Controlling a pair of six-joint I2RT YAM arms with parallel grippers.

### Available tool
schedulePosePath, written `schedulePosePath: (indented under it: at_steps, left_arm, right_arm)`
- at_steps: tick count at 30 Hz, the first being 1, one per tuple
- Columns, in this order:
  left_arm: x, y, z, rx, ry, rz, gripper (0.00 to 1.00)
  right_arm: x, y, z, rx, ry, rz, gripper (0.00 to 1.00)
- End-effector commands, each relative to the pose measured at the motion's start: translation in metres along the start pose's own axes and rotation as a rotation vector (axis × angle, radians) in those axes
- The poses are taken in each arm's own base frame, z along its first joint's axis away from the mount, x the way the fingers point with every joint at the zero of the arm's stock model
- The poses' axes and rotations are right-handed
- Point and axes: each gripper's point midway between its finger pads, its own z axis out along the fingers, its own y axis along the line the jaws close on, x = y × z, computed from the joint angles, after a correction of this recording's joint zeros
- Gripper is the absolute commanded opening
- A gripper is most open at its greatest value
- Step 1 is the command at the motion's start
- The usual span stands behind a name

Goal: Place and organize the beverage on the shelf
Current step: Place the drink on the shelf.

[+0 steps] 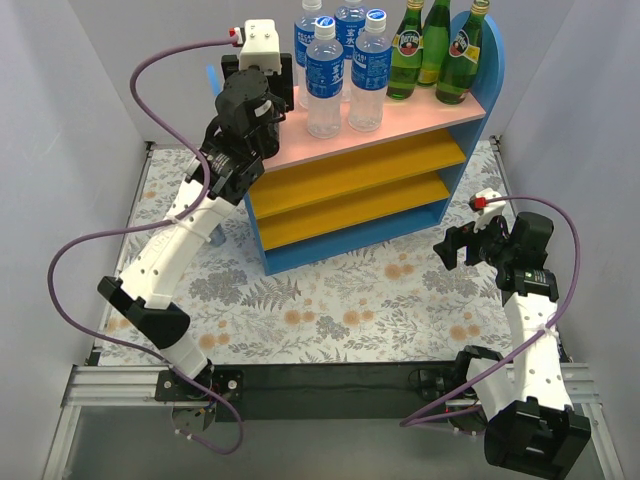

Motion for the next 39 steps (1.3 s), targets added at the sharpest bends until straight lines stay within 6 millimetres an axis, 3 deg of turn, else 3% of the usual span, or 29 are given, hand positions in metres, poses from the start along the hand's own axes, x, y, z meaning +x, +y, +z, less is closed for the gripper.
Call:
schedulePosePath:
  at_steps: [1, 9, 13, 17, 21, 25, 32, 39]
  left_arm:
    - [-0.036, 0.006, -0.003, 0.02, -0.084, -0.097, 0.0]
    - [-0.024, 0.003, 0.008, 0.008, -0.062, -0.081, 0.03]
    - [-0.02, 0.005, 0.008, -0.004, -0.052, -0.076, 0.25]
    - [-0.022, 0.009, 0.007, -0.018, -0.054, -0.076, 0.35]
    - [-0.025, 0.011, 0.005, -0.02, -0.06, -0.08, 0.56]
    - [-0.031, 0.013, 0.002, -0.017, -0.07, -0.091, 0.67]
    - [-0.042, 0.017, -0.003, -0.009, -0.09, -0.12, 0.72]
    - [-0.071, 0.026, -0.021, 0.032, -0.146, -0.185, 0.73]
  right_arm:
    - [-0.003, 0.0, 0.002, -0.015, -0.031, -0.005, 0.98]
    - [0.001, -0.001, 0.003, -0.018, -0.028, 0.006, 0.98]
    - [0.002, 0.0, 0.003, -0.023, -0.031, 0.008, 0.98]
    - [0.003, 0.0, 0.003, -0.026, -0.031, 0.015, 0.98]
    - [0.003, 0.0, 0.003, -0.031, -0.033, 0.017, 0.98]
    - [0.004, 0.001, 0.002, -0.035, -0.034, 0.02, 0.98]
    - [0.003, 0.001, 0.002, -0.04, -0.037, 0.025, 0.98]
    - [0.005, 0.004, 0.003, -0.058, -0.037, 0.029, 0.98]
